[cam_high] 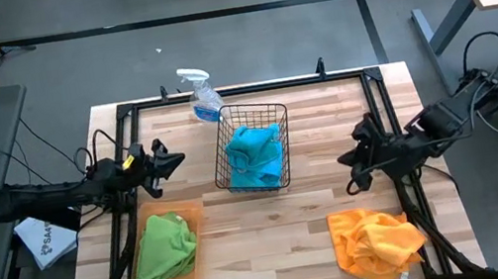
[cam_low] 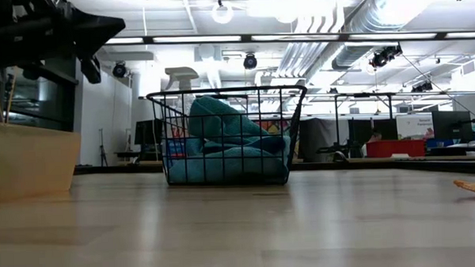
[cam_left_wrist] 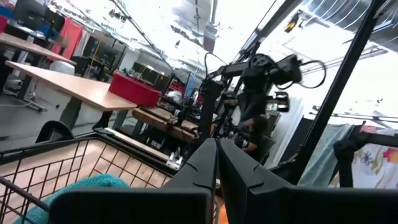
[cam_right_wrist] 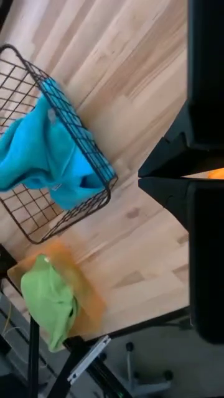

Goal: Sort microfiber towel by color & place in baskets
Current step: Return to Home Position

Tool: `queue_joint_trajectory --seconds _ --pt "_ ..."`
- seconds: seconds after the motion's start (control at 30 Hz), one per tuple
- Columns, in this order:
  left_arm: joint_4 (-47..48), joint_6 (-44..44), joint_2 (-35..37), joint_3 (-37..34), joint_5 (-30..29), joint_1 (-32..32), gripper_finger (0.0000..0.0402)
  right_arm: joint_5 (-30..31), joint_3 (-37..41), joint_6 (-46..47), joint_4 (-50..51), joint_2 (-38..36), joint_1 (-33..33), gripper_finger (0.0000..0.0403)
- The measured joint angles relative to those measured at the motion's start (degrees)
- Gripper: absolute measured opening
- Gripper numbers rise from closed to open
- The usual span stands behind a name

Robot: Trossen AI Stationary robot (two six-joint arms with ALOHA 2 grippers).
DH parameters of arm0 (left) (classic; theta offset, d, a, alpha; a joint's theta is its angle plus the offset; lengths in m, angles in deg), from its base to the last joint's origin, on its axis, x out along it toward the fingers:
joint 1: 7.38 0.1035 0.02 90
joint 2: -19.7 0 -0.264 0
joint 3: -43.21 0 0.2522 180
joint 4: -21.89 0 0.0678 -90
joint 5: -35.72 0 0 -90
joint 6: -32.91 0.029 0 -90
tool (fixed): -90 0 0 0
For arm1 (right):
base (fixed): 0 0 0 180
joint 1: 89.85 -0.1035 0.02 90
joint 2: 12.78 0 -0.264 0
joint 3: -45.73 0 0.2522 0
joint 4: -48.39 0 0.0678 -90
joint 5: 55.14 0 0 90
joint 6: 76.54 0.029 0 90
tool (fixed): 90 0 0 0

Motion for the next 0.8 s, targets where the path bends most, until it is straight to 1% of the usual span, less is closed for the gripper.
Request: queue_joint_trajectory --seconds 0.07,0.13,0.23,0.33,0.4,0.47,0.6,0.7,0.8 --pt "0.1 0.0 0.0 0.0 0.0 0.0 0.0002 0.0 4.7 0.0 -3.4 -2.4 0.0 0.0001" --pt "0.4 0.0 0.0 0.0 -0.1 0.0 0.0001 -0.3 10.9 -0.1 -9.2 -5.5 0.0 0.0001" --pt "1.3 -0.7 -0.1 0.0 -0.2 0.0 0.0002 -2.1 21.9 -2.6 -21.2 -10.9 1.2 0.0001" --pt "1.8 -0.9 -0.1 0.0 -0.2 0.0 0.0003 -4.7 32.6 -8.4 -34.1 -17.0 5.1 0.0" --pt "1.8 -0.9 -0.1 0.0 -0.2 0.0 0.0003 -8.3 38.6 -13.9 -41.0 -21.5 9.1 0.0" --pt "1.8 -0.9 -0.1 0.0 -0.2 0.0 0.0003 -12.3 43.7 -19.3 -45.3 -26.3 13.8 0.0" --pt "1.8 -1.0 -0.1 0.0 -0.2 0.0 0.0003 -22.8 51.9 -29.2 -52.5 -36.3 23.7 0.0" --pt "1.8 -1.0 -0.1 0.0 -0.2 0.0 0.0003 -30.6 57.4 -33.5 -57.2 -43.2 30.1 0.0" --pt "1.9 -1.0 -0.1 0.0 -0.2 0.0 0.0003 -36.3 62.3 -34.5 -61.4 -48.7 34.9 0.0"
